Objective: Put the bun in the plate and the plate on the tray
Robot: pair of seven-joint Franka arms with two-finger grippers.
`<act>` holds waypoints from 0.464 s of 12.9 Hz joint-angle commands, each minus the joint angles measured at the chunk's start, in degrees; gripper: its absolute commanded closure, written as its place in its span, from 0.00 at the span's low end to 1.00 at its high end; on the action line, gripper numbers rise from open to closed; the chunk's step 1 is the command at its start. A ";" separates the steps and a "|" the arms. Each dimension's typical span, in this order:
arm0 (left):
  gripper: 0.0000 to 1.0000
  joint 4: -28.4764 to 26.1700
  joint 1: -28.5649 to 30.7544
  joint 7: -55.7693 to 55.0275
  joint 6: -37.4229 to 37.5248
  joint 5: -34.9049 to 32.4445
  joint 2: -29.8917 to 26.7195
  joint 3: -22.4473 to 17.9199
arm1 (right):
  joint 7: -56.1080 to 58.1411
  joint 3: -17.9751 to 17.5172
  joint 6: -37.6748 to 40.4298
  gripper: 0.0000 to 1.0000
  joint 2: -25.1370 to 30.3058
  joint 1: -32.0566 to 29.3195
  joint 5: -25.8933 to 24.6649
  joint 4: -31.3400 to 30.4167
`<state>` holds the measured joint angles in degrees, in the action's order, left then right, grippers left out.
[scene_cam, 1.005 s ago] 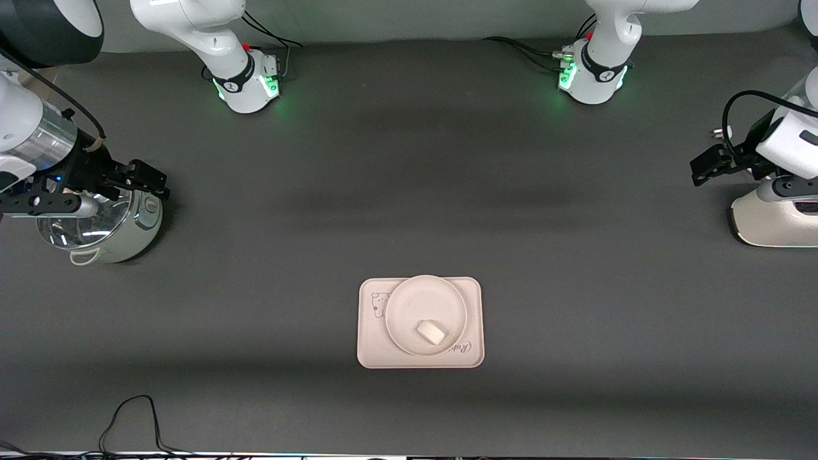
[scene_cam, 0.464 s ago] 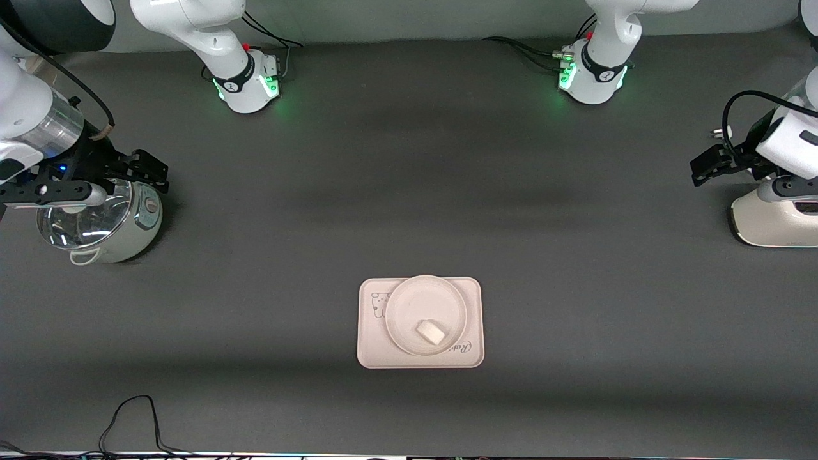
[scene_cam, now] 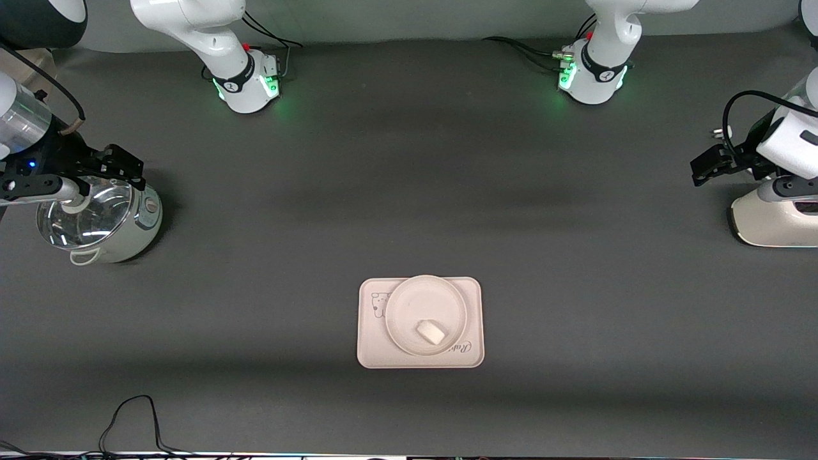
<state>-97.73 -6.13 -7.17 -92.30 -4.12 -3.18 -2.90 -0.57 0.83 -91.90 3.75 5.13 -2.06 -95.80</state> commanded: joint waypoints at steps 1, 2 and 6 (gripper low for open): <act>0.00 -0.09 -0.03 -0.04 -0.43 0.17 -1.12 -0.09 | 1.62 2.40 4.09 0.00 1.79 -0.03 -0.67 1.57; 0.00 0.00 -0.03 0.22 -0.08 0.17 -1.12 -0.26 | 2.93 2.77 4.36 0.00 1.78 -0.03 -0.58 1.66; 0.00 -0.09 -0.03 0.23 0.10 0.17 -1.12 -0.27 | 2.77 2.24 4.45 0.00 0.90 -0.03 -0.49 1.05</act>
